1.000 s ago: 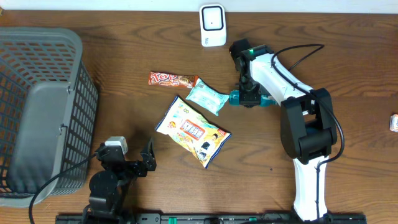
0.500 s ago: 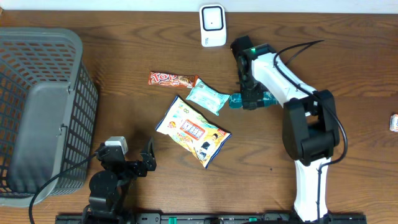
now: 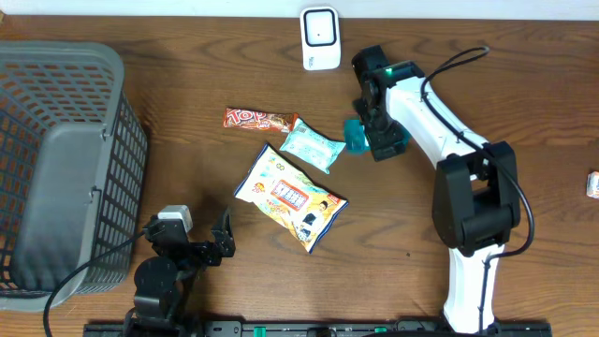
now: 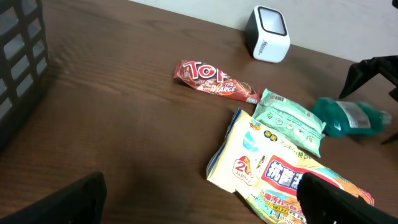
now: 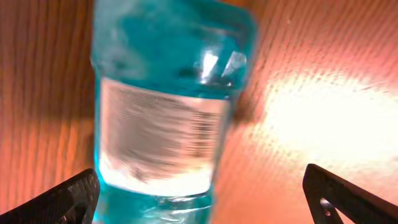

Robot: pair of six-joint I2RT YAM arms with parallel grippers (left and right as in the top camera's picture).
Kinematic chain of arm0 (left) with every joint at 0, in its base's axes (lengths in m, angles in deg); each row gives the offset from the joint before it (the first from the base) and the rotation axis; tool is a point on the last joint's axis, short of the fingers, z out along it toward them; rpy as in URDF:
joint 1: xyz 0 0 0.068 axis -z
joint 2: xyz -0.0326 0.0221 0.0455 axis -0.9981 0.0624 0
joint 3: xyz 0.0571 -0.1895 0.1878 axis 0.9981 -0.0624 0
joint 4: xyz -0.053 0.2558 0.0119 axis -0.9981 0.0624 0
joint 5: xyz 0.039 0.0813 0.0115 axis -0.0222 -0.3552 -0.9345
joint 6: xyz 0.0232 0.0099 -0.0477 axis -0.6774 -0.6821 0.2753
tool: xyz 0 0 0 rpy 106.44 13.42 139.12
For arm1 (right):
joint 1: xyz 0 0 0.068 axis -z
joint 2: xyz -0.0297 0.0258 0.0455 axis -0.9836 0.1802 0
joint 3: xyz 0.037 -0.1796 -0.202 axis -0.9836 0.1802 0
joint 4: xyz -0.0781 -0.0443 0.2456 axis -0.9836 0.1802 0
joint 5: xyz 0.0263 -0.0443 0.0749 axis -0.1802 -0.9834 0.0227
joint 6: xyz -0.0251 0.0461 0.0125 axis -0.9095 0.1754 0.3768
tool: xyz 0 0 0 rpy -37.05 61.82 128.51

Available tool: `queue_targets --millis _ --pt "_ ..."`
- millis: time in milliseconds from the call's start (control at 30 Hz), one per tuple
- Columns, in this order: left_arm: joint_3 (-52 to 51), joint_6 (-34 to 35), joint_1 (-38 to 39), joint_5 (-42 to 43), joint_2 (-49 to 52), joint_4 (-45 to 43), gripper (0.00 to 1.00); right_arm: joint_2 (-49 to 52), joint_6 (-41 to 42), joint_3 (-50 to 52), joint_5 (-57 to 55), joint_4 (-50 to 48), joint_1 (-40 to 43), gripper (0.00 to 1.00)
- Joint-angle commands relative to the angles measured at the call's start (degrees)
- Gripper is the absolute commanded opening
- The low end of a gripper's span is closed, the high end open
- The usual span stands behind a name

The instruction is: Scan the item barcode

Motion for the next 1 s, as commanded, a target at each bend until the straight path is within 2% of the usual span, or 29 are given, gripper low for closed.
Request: queue_targets --millis 0,133,367,433,567,633,667,700,767,967 --pt "-0.85 0.7 0.22 -0.33 -0.04 1.18 0.98 -3.91 -6.4 0.17 -0.07 0.79 0.42 0.99" --pt "-0.85 0.7 0.22 -0.33 -0.04 1.18 0.98 -4.35 -10.54 0.17 -0.24 0.87 0.57 0.99" --pt "-0.85 0.7 0.22 -0.33 -0.04 1.18 0.98 -7.23 -32.54 0.07 -3.45 -2.49 1.88 0.99" --pt "-0.85 0.7 0.22 -0.33 -0.04 1.18 0.98 -7.19 -31.08 0.09 -2.12 -2.27 3.3 0.99" --pt "-0.85 0.7 0.22 -0.33 -0.04 1.18 0.98 -5.9 -21.68 0.92 2.19 -3.13 5.95 0.99" --pt "-0.85 0.7 0.22 -0.33 -0.04 1.18 0.98 -4.98 -20.76 1.66 3.37 -6.25 6.86 0.9" --pt "-0.85 0.7 0.22 -0.33 -0.04 1.18 0.98 -4.57 -20.41 1.79 3.89 -7.43 7.21 0.89" --pt "-0.85 0.7 0.22 -0.33 -0.04 1.18 0.98 -3.85 -19.91 1.79 4.11 -8.46 7.48 0.9" --pt "-0.85 0.7 0.22 -0.33 -0.04 1.18 0.98 -2.47 -18.6 1.79 4.59 -10.8 8.0 0.98" --pt "-0.85 0.72 0.22 -0.33 -0.04 1.18 0.98 -0.98 -14.67 1.79 7.63 -13.0 8.48 0.99"
